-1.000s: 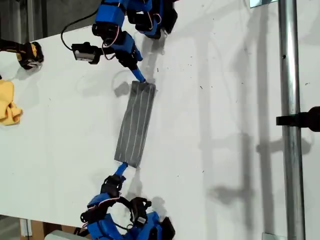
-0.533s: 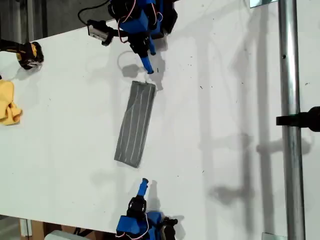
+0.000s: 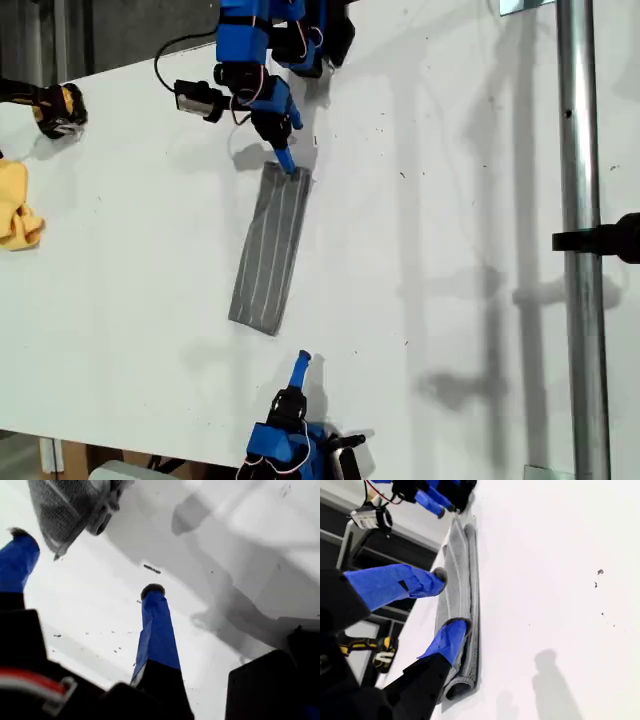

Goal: Grasp corners of a towel and fold twice.

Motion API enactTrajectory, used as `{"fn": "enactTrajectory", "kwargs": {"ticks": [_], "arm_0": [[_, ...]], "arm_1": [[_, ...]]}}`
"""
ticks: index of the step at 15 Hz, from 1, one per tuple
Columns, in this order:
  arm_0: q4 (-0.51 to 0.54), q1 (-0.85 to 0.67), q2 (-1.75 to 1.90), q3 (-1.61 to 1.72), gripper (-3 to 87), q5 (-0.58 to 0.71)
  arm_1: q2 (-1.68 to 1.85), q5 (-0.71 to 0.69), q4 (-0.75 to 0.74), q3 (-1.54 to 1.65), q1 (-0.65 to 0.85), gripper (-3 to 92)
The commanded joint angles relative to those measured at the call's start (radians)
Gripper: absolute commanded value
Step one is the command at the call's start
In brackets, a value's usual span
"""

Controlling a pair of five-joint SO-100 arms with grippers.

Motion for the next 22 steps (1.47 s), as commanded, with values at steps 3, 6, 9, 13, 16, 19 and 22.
{"fn": "enactTrajectory", "kwargs": {"ticks": [3,6,9,13,16,19,22], "arm_0": [[0.017,0.011,0.009,-0.008,14.6,-0.020],[0.023,0.008,0.009,-0.005,14.6,-0.023],[0.026,0.008,0.009,-0.006,14.5,-0.023],[0.029,0.020,0.009,-0.006,14.5,-0.032],[0.029,0.005,0.009,-0.005,14.6,-0.021],[0.029,0.009,0.009,-0.006,14.6,-0.026],[0.031,0.011,0.009,-0.006,14.6,-0.028]], "arm_1": [[-0.327,-0.084,-0.190,-0.164,0.094,43.8],[-0.400,-0.110,-0.250,-0.202,0.143,44.3],[-0.495,-0.112,-0.348,-0.230,0.153,41.3],[-0.245,-0.104,-0.249,-0.249,0.132,41.4],[-0.150,-0.112,-0.169,-0.222,0.160,41.5],[-0.218,-0.104,-0.218,-0.179,0.161,41.9],[-0.422,-0.112,-0.255,-0.239,0.155,43.0]]}}
